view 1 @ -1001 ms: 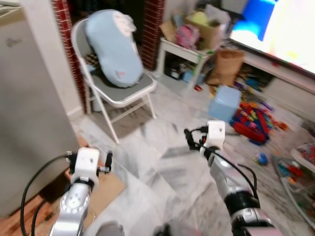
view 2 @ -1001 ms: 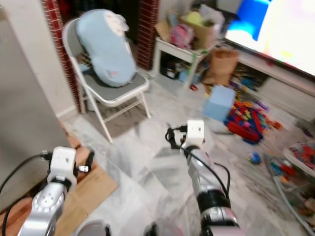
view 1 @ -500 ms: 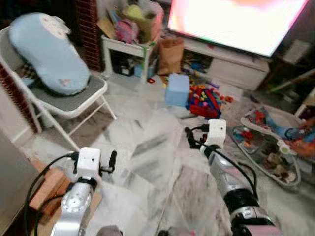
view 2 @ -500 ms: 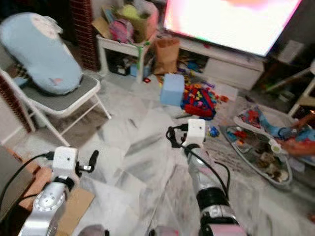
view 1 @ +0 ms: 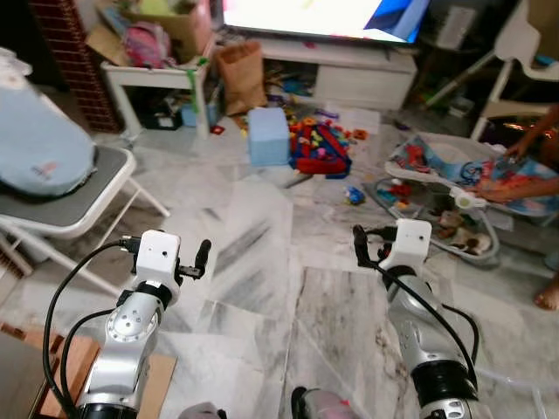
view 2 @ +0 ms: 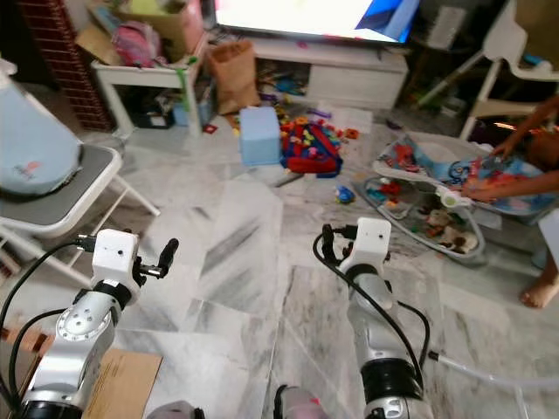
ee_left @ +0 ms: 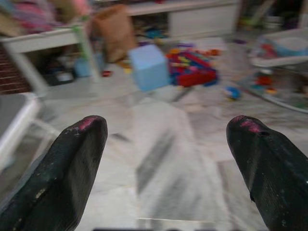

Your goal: Restocking fridge

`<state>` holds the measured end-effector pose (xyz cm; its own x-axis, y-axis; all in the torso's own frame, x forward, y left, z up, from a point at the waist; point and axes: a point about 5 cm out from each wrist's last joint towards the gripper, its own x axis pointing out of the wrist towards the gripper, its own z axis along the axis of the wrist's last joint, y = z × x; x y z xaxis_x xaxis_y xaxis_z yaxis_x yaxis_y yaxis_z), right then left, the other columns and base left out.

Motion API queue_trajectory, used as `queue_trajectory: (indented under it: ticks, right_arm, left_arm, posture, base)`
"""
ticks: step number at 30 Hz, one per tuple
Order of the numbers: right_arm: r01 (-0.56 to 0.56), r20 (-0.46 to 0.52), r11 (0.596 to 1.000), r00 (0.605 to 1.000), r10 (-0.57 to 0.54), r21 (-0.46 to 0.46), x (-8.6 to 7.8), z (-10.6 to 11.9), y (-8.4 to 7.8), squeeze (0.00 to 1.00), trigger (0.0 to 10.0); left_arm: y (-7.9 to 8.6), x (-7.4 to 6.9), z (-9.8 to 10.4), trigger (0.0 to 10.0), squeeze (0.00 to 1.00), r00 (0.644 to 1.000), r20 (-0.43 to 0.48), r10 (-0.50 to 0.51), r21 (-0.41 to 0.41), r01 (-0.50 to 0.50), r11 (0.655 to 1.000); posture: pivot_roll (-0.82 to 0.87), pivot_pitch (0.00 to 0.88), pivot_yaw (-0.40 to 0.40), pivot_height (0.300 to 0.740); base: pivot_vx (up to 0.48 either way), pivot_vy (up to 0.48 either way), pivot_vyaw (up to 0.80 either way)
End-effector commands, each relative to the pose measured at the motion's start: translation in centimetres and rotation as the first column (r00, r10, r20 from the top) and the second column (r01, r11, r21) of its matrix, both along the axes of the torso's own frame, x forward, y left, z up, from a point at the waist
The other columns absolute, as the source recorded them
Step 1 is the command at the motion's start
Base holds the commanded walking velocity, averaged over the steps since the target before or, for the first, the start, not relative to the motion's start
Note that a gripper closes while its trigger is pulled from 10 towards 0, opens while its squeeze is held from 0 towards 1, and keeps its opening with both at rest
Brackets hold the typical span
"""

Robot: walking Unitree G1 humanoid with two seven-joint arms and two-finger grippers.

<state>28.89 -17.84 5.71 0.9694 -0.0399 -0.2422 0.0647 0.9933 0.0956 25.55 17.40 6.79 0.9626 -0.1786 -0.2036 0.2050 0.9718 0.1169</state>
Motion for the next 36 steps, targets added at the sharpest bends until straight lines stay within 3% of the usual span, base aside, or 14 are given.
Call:
queue_trajectory:
  ticks: [1, 5, 14, 23, 36]
  right_arm:
    - [-0.014, 0.025, 1.000, 1.000, 0.015, -0.014, 0.2, 0.9, 0.2, 0.00, 10.0]
    - [0.001, -0.015, 1.000, 1.000, -0.001, -0.010, 0.3, 0.4, 0.1, 0.00, 10.0]
    - [0.047, 0.019, 0.997, 0.999, -0.046, -0.056, 0.4, 1.1, -0.2, 0.00, 10.0]
    - [0.030, 0.002, 1.000, 1.000, -0.030, -0.004, -0.3, 0.4, 0.5, 0.00, 10.0]
    - [0.027, 0.038, 1.000, 0.999, -0.026, -0.006, 0.8, 1.4, 0.8, 0.00, 10.0]
  left_arm:
    - [0.4, -0.3, -0.2, 10.0, 0.00, 1.000, -0.019, 0.005, 0.004, -0.005, 1.000]
    - [0.5, -1.1, -0.7, 10.0, 0.00, 0.999, -0.036, 0.031, -0.013, -0.032, 0.999]
    - [0.7, -2.8, -1.1, 10.0, 0.00, 0.998, -0.059, 0.018, -0.012, -0.019, 1.000]
    - [1.3, -2.2, -1.5, 10.0, 0.00, 0.997, -0.060, 0.042, -0.031, -0.044, 0.999]
    - [0.4, -1.4, -0.7, 10.0, 0.00, 1.000, -0.007, -0.010, -0.055, 0.010, 0.998]
  posture:
    - [0.03, 0.096, -0.015, 0.740]
    - [0.05, 0.115, -0.033, 0.740]
    - [0.06, 0.101, -0.040, 0.740]
    - [0.03, 0.075, -0.046, 0.740]
    - [0.03, 0.063, -0.044, 0.740]
  base:
    - [0.000, 0.000, -0.80]
    - [0.000, 0.000, -0.80]
    - [0.000, 0.000, -0.80]
    - [0.000, 0.000, -0.80]
    - [0.042, 0.000, -0.80]
